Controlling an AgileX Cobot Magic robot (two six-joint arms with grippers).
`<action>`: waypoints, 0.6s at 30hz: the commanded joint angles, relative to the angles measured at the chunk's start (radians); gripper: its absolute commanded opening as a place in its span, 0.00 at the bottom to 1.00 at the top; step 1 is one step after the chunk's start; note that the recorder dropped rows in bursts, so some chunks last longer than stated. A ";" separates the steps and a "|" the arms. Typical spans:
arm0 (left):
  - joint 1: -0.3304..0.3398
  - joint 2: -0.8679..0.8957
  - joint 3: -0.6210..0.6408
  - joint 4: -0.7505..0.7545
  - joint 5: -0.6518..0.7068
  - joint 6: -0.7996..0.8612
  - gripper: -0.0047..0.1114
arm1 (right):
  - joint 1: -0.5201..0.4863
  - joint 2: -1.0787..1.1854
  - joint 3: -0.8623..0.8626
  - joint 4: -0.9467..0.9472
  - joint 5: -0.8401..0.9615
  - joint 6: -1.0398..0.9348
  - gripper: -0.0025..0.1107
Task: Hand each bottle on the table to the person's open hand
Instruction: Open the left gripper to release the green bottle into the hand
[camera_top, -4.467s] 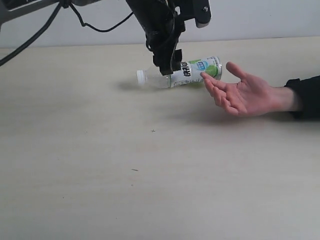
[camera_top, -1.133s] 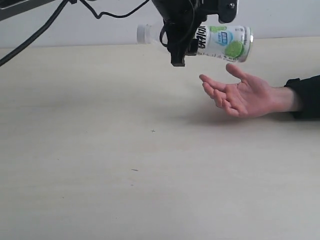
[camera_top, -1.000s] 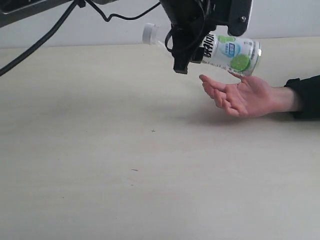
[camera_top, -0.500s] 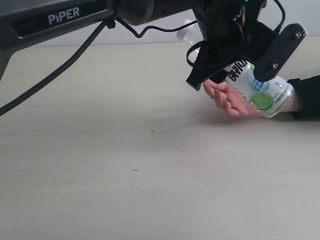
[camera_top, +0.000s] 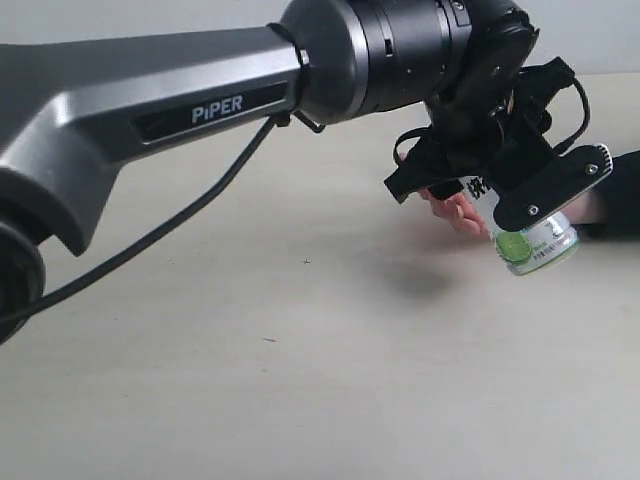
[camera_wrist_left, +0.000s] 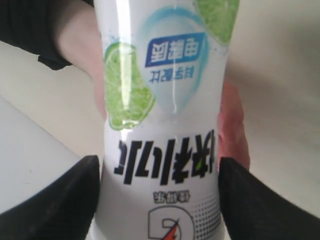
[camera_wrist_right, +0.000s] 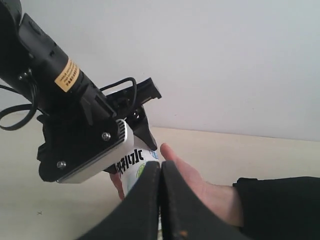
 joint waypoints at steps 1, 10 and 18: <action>-0.002 0.026 -0.004 0.027 -0.058 0.007 0.04 | 0.002 -0.004 0.007 0.004 -0.005 0.001 0.02; 0.003 0.046 -0.004 0.040 -0.144 0.007 0.04 | 0.002 -0.004 0.007 0.004 -0.005 0.001 0.02; 0.053 0.046 -0.004 -0.137 -0.122 -0.003 0.04 | 0.002 -0.004 0.007 0.004 -0.005 0.000 0.02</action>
